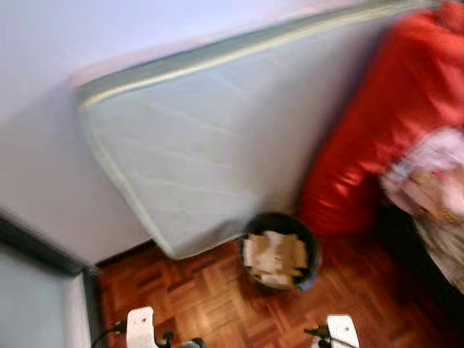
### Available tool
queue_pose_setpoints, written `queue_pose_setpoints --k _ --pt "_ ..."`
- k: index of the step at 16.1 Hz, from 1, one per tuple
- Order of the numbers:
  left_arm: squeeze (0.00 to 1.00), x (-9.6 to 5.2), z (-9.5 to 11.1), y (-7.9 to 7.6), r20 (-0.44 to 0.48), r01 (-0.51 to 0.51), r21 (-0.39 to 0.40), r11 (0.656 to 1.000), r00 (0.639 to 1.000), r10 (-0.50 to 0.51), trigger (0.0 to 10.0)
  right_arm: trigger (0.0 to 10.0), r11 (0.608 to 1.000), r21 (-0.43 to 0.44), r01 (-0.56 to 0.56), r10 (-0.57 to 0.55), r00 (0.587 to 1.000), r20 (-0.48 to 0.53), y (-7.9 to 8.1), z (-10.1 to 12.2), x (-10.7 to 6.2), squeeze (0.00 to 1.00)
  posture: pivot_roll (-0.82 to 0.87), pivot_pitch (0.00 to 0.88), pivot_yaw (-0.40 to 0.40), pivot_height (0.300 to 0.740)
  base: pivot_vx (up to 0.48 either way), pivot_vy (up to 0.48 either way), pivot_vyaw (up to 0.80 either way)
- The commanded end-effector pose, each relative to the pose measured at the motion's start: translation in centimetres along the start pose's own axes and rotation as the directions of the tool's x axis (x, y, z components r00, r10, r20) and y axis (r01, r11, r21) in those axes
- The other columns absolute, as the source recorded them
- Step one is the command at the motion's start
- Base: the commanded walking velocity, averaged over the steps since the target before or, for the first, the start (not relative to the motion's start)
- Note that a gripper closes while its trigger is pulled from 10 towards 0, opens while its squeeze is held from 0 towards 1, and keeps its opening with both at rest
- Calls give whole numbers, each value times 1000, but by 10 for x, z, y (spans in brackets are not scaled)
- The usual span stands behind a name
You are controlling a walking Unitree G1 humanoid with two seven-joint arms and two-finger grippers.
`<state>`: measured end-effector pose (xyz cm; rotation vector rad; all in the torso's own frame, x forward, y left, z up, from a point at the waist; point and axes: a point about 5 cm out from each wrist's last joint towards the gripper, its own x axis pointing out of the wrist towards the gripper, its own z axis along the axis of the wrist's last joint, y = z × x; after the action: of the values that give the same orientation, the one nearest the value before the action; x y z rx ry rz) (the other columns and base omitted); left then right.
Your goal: Clean up the room
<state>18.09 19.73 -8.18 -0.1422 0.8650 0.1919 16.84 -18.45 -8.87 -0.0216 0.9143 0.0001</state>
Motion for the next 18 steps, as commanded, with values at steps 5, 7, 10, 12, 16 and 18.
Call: queue_pose_setpoints --k 5,7,10,12,16,18 --pt "0 -1 -4 1 -14 -3 -5 1000 1000 3 10000 10000 1000 11 -6 7 1000 -21 4 -9 -2 0 -38 180 19 730 289 0 0" --pt "0 -1 -3 1 -12 -3 -7 1000 1000 3 10000 10000 1000 12 -7 7 1000 -20 4 -9 -2 0 -37 180 19 730 285 0 0" --pt "0 -1 -3 1 -6 -2 -9 1000 1000 2 10000 10000 1000 11 -11 11 1000 -16 4 -8 -2 0 -37 181 18 730 250 0 0" --pt "0 -1 -2 0 0 5 -4 1000 1000 -5 10000 10000 1000 11 -14 14 1000 -12 4 -8 -2 0 -40 180 18 730 126 0 0" --pt "0 3 20 -9 118 43 -24 999 992 -39 10000 10000 999 28 -38 36 998 48 5 -4 -3 0 -43 184 15 730 0 0 0" --pt "0 4 40 -15 218 76 -12 997 973 -72 10000 10000 998 18 -59 57 994 94 6 0 -3 0 -41 185 12 730 0 0 0"
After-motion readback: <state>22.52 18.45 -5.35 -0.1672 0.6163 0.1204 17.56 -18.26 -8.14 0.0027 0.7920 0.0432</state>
